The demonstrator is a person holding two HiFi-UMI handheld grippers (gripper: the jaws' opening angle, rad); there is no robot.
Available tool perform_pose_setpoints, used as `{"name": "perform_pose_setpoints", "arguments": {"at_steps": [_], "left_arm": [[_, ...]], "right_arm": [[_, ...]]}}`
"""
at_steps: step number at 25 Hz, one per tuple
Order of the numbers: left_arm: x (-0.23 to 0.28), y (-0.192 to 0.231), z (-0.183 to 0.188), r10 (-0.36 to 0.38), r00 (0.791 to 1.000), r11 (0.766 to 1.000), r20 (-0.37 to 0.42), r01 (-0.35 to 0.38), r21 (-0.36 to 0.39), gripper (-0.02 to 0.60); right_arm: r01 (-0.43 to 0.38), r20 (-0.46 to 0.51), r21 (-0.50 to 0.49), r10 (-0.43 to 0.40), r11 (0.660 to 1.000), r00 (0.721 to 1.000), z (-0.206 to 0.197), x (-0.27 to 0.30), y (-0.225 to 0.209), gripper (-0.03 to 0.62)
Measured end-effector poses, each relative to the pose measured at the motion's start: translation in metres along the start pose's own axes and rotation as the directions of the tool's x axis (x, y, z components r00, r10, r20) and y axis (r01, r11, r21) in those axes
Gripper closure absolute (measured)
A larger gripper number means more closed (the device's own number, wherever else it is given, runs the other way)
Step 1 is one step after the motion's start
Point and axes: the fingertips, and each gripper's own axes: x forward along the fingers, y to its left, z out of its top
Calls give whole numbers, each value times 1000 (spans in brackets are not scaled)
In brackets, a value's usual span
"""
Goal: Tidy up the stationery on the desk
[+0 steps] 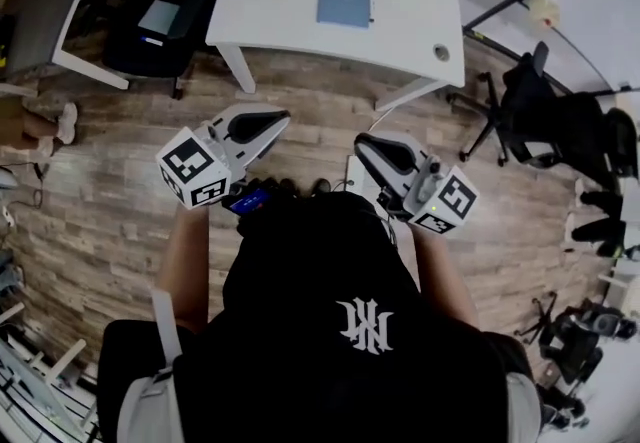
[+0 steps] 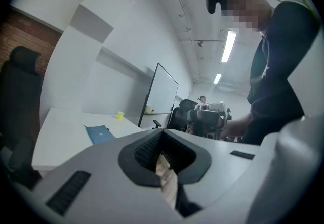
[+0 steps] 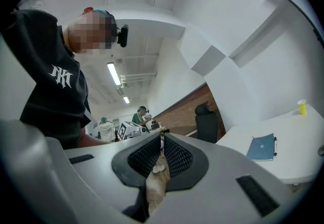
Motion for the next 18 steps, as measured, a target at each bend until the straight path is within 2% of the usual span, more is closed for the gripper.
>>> {"name": "perform_pose_setpoints", "arguments": {"at_steps": [2, 5, 10, 13, 18], "left_arm": [[4, 0, -3, 11, 1000, 1000, 14, -11, -13, 580], [10, -7, -7, 25, 1000, 1000, 5, -25, 9, 580], [17, -12, -3, 60, 998, 998, 15, -60, 14, 580], [25, -17, -4, 58, 998, 998, 29, -58, 6, 580], [46, -27, -8, 64, 998, 998, 9, -64, 5, 580]], "right_arm": [[3, -27, -28, -4, 1000, 1000, -2, 0, -5, 546], [30, -65, -39, -33, 999, 997, -6, -3, -13, 545], [12, -55, -22, -13, 1000, 998, -4, -15, -20, 546], [-9, -55, -32, 7, 999, 998, -4, -23, -19, 546], [-28, -15, 47, 29, 998, 999, -6, -42, -26, 545]]}}
